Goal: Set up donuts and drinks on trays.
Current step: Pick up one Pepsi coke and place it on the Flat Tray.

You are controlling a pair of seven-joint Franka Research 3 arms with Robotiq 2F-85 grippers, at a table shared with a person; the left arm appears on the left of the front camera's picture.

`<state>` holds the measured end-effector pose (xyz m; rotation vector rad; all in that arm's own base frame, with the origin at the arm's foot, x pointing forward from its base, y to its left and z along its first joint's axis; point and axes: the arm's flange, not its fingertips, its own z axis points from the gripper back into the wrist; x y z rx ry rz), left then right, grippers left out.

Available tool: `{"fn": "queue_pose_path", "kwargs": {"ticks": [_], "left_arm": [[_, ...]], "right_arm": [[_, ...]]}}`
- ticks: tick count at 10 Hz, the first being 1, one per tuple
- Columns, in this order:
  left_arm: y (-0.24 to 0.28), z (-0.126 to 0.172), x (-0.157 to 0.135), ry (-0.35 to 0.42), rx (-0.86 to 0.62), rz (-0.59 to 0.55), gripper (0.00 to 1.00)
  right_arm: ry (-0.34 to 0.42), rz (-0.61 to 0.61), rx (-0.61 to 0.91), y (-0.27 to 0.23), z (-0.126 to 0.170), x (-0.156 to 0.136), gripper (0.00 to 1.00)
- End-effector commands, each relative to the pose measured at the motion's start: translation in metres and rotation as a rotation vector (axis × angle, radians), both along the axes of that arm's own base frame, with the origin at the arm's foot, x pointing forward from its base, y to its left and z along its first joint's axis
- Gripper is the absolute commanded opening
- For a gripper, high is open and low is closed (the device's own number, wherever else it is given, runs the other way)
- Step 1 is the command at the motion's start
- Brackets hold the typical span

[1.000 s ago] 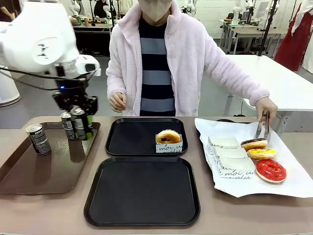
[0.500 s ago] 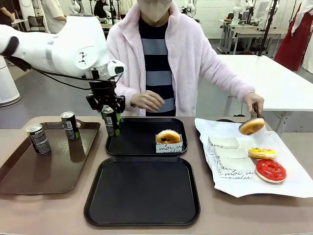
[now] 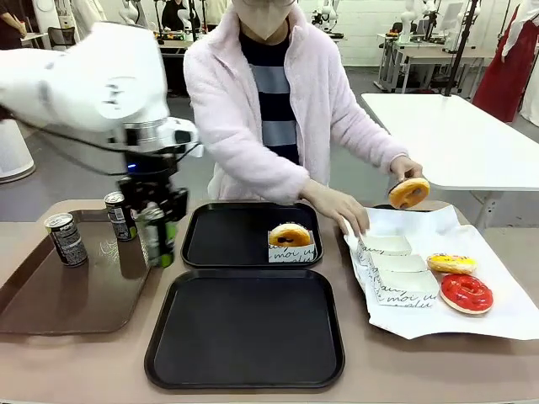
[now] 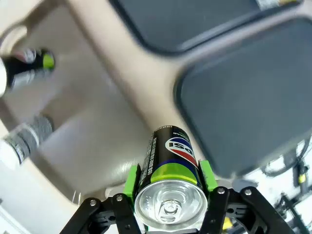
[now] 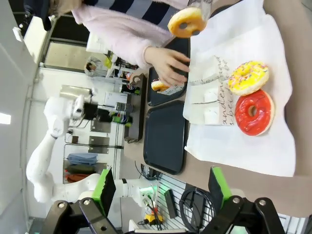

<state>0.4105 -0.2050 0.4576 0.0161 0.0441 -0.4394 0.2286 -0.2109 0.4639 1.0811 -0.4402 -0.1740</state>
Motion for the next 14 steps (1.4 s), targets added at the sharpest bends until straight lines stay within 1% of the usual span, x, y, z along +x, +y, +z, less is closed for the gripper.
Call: {"fn": "queue_pose_path", "kwargs": {"ticks": [1, 3, 4, 5, 6, 11, 12, 14], "left_arm": [[0.034, 0.007, -0.042, -0.04, -0.025, -0.039, 0.58], [0.035, 0.006, -0.047, -0.057, -0.008, -0.042, 0.58], [0.037, 0.007, -0.047, -0.078, 0.0, -0.015, 0.58], [0.038, 0.01, -0.047, -0.096, 0.002, -0.012, 0.58], [0.04, 0.007, -0.053, -0.042, 0.005, -0.03, 0.58], [0.04, 0.007, -0.053, -0.042, 0.005, -0.03, 0.58], [0.04, 0.004, -0.052, -0.043, 0.004, -0.028, 0.58], [0.023, 0.007, -0.034, -0.089, -0.01, -0.015, 0.58]], "right_arm": [[-0.016, 0.004, 0.014, 0.0, 0.001, 0.002, 1.0], [-0.016, 0.004, 0.014, 0.0, 0.001, 0.002, 1.0], [-0.016, 0.004, 0.014, 0.0, 0.001, 0.002, 1.0], [-0.016, 0.004, 0.014, 0.0, 0.001, 0.002, 1.0], [-0.016, 0.004, 0.014, 0.0, 0.001, 0.002, 1.0], [-0.016, 0.004, 0.014, 0.0, 0.001, 0.002, 1.0], [-0.016, 0.004, 0.014, 0.0, 0.001, 0.002, 1.0], [-0.016, 0.004, 0.014, 0.0, 0.001, 0.002, 1.0]]}}
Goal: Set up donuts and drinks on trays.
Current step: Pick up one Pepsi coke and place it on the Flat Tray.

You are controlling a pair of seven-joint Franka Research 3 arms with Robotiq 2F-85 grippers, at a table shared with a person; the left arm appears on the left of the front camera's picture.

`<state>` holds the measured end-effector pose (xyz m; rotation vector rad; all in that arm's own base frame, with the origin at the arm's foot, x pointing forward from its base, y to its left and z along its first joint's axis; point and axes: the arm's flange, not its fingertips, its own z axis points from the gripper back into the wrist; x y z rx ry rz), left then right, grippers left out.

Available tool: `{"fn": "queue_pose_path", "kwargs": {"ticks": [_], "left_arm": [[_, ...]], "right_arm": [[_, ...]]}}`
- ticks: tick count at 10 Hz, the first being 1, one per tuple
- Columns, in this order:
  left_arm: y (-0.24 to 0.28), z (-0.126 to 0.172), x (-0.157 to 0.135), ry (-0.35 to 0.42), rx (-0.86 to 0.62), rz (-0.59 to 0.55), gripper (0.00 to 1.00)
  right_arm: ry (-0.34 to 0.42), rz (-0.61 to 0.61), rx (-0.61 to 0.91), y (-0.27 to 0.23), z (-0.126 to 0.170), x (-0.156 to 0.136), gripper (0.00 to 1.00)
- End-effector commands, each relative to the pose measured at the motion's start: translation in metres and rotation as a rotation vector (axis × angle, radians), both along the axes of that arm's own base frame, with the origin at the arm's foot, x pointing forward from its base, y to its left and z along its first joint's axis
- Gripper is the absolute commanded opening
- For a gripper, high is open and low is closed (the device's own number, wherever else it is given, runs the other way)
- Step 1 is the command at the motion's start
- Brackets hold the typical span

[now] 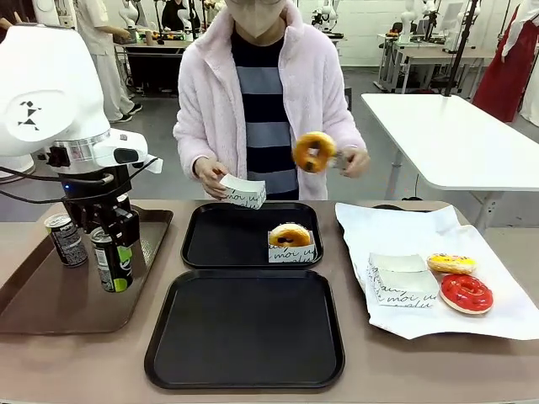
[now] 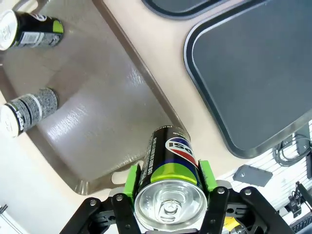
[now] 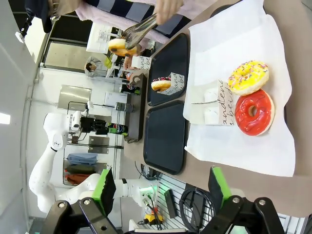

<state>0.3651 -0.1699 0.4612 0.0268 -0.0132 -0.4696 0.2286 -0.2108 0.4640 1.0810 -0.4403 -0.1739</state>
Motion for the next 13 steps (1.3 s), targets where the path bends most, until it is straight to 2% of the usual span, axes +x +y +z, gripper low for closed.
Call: {"fn": "queue_pose_path", "kwargs": {"ticks": [1, 4, 7, 9, 11, 12, 13], "left_arm": [[-0.026, 0.006, 0.023, -0.064, -0.032, 0.024, 0.58], [-0.061, 0.01, 0.059, -0.152, -0.077, 0.04, 0.58], [-0.07, 0.005, 0.097, -0.176, -0.229, 0.041, 0.58], [-0.053, 0.011, 0.082, -0.142, -0.242, -0.01, 0.58], [-0.032, 0.02, 0.062, -0.166, -0.274, -0.054, 0.58], [-0.032, 0.02, 0.059, -0.2, -0.249, -0.023, 0.58], [-0.051, 0.011, 0.082, -0.16, -0.239, -0.019, 0.58]], "right_arm": [[-0.015, 0.004, 0.014, 0.0, 0.001, 0.002, 1.0], [-0.015, 0.004, 0.014, 0.0, 0.001, 0.002, 1.0], [-0.015, 0.004, 0.014, 0.0, 0.001, 0.002, 1.0], [-0.015, 0.004, 0.014, 0.0, 0.001, 0.002, 1.0], [-0.015, 0.004, 0.014, 0.0, 0.001, 0.002, 1.0], [-0.015, 0.004, 0.014, 0.0, 0.001, 0.002, 1.0], [-0.015, 0.004, 0.014, 0.0, 0.001, 0.002, 1.0]]}}
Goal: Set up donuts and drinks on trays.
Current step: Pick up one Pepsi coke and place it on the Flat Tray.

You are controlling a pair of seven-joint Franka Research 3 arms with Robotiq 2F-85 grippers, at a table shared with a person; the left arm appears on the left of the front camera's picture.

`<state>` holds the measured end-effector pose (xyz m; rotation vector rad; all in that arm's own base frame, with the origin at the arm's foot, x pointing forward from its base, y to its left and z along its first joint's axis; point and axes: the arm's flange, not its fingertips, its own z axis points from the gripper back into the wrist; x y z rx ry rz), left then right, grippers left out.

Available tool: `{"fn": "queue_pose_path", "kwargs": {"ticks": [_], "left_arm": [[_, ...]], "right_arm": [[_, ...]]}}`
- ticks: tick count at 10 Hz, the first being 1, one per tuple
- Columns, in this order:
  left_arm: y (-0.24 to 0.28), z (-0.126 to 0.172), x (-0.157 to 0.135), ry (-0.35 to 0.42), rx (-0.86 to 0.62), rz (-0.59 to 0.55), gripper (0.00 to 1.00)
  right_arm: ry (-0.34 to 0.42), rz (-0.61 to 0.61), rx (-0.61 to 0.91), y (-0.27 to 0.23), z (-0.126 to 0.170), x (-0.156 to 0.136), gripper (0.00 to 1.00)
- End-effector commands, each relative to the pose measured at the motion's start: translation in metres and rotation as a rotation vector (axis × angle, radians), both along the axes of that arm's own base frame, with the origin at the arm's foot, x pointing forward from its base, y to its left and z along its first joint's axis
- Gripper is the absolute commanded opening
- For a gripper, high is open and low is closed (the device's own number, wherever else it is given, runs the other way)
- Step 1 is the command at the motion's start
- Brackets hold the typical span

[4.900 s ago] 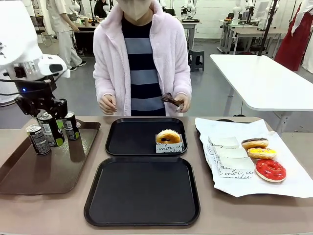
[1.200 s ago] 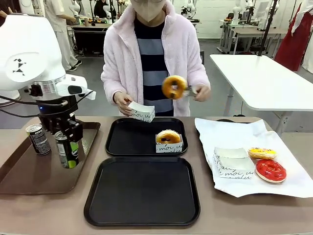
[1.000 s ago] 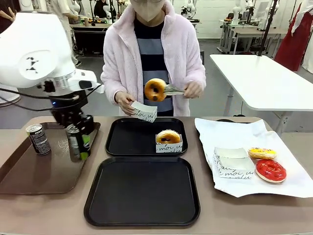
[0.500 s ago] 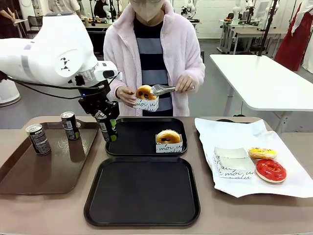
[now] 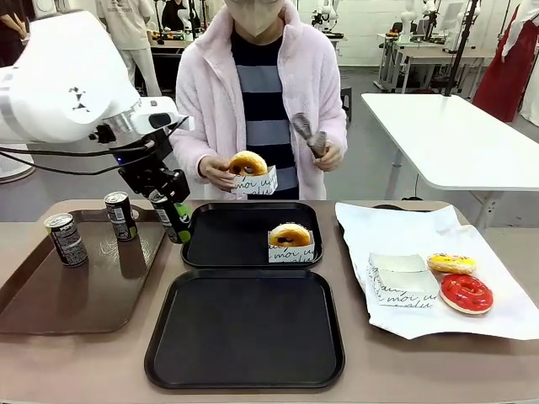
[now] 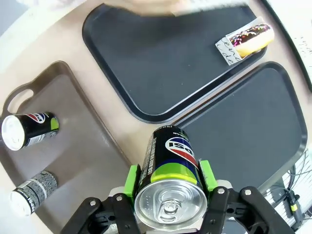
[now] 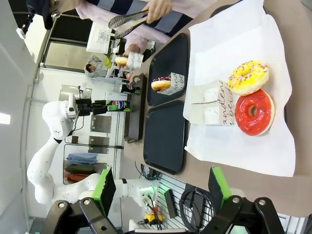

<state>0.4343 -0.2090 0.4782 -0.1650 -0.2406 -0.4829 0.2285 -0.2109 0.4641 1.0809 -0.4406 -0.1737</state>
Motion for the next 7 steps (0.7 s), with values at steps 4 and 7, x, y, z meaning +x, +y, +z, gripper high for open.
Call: {"fn": "queue_pose_path", "kwargs": {"ticks": [4, 7], "left_arm": [[0.016, 0.01, -0.04, 0.08, 0.242, 0.021, 0.58], [0.055, 0.05, -0.118, -0.089, 0.341, 0.055, 0.58]], "right_arm": [[-0.015, 0.004, 0.014, 0.0, 0.0, 0.002, 1.0], [-0.015, 0.004, 0.014, 0.0, 0.0, 0.002, 1.0]]}}
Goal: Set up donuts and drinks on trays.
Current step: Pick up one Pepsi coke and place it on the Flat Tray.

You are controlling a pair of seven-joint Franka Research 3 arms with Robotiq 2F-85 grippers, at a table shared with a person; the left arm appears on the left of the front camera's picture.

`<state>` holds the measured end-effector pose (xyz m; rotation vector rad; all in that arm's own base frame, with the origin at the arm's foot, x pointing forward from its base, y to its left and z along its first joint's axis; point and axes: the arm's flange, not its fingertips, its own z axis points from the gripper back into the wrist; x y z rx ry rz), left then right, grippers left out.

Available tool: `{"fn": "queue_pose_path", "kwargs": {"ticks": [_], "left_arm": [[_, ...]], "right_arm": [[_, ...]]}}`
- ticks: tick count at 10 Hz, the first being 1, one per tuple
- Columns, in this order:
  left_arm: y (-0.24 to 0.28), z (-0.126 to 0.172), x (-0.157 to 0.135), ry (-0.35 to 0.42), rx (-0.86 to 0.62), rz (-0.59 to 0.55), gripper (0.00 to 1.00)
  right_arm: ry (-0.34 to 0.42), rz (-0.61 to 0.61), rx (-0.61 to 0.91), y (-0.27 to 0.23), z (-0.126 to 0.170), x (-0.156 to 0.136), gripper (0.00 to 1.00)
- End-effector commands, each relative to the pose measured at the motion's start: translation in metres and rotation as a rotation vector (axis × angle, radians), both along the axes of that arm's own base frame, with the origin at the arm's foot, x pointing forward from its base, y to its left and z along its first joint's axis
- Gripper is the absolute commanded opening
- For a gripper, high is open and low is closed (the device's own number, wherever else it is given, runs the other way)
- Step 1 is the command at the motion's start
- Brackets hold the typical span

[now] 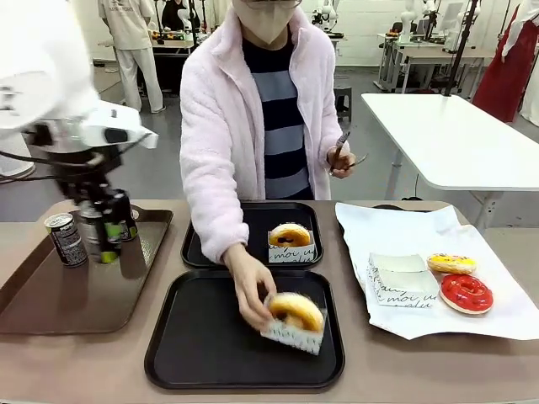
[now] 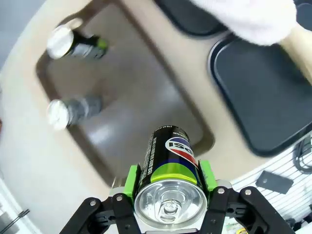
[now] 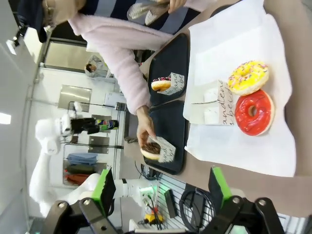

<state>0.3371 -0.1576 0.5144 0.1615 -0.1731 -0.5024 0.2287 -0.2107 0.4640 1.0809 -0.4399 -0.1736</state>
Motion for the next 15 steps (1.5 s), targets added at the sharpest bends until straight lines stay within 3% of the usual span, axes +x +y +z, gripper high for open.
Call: {"fn": "queue_pose_path", "kwargs": {"ticks": [1, 2, 8, 12, 15], "left_arm": [[0.001, 0.012, -0.016, -0.067, 0.021, 0.112, 0.58], [0.0, 0.0, 0.0, 0.0, 0.0, 0.0, 0.58], [-0.001, -0.01, -0.002, 0.015, 0.013, 0.018, 0.58], [-0.063, -0.027, 0.113, 0.1, -0.155, -0.006, 0.58], [-0.091, -0.044, 0.17, 0.044, -0.173, 0.029, 0.58]], "right_arm": [[-0.016, 0.004, 0.014, 0.0, 0.001, 0.002, 1.0], [-0.016, 0.004, 0.014, 0.0, 0.001, 0.002, 1.0], [-0.016, 0.004, 0.014, 0.0, 0.001, 0.002, 1.0], [-0.016, 0.004, 0.014, 0.0, 0.001, 0.002, 1.0], [-0.016, 0.004, 0.014, 0.0, 0.001, 0.002, 1.0]]}}
